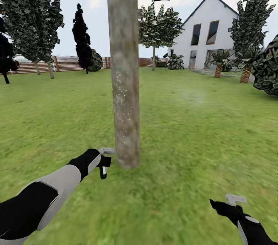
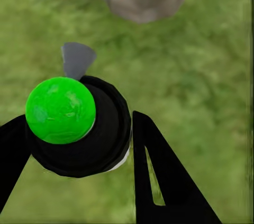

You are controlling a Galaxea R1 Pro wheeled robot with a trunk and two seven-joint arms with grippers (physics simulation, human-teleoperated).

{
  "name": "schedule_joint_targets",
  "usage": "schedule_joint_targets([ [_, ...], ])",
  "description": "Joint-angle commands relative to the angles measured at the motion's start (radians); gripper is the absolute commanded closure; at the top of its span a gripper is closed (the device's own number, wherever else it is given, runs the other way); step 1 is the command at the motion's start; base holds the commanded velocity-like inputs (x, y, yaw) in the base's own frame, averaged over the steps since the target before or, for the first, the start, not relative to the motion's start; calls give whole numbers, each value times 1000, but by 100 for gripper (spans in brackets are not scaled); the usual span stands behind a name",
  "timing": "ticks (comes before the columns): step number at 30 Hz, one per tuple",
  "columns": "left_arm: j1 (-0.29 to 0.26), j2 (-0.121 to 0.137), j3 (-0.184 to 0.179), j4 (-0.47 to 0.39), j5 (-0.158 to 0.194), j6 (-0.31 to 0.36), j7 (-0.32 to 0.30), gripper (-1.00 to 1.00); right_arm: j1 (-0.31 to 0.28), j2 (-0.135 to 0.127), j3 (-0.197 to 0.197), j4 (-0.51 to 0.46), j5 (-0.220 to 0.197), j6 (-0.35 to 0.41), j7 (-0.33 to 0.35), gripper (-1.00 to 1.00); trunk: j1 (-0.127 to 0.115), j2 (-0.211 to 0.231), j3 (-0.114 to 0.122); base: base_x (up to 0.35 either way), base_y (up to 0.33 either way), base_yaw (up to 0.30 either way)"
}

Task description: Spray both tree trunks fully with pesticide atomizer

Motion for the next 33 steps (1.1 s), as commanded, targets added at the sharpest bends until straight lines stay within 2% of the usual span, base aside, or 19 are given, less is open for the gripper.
schedule_joint_targets([
  [1, 0, 0, 0, 0, 0, 0, 0, 100, 0, -1, -1, 0, 0, 0, 0, -100, 0, 0, 0, 80, -311, 16],
  [8, 0, -4, 0, 1, 0, 0, 0, 100, 0, -2, -5, 0, -2, 0, 0, -100, 0, 0, 0, 38, -315, 54],
  [33, 0, -19, 0, 1, 0, 0, 0, 100, 0, -1, -6, 0, -2, 0, 0, -100, 0, 0, 0, 0, -321, 253],
])
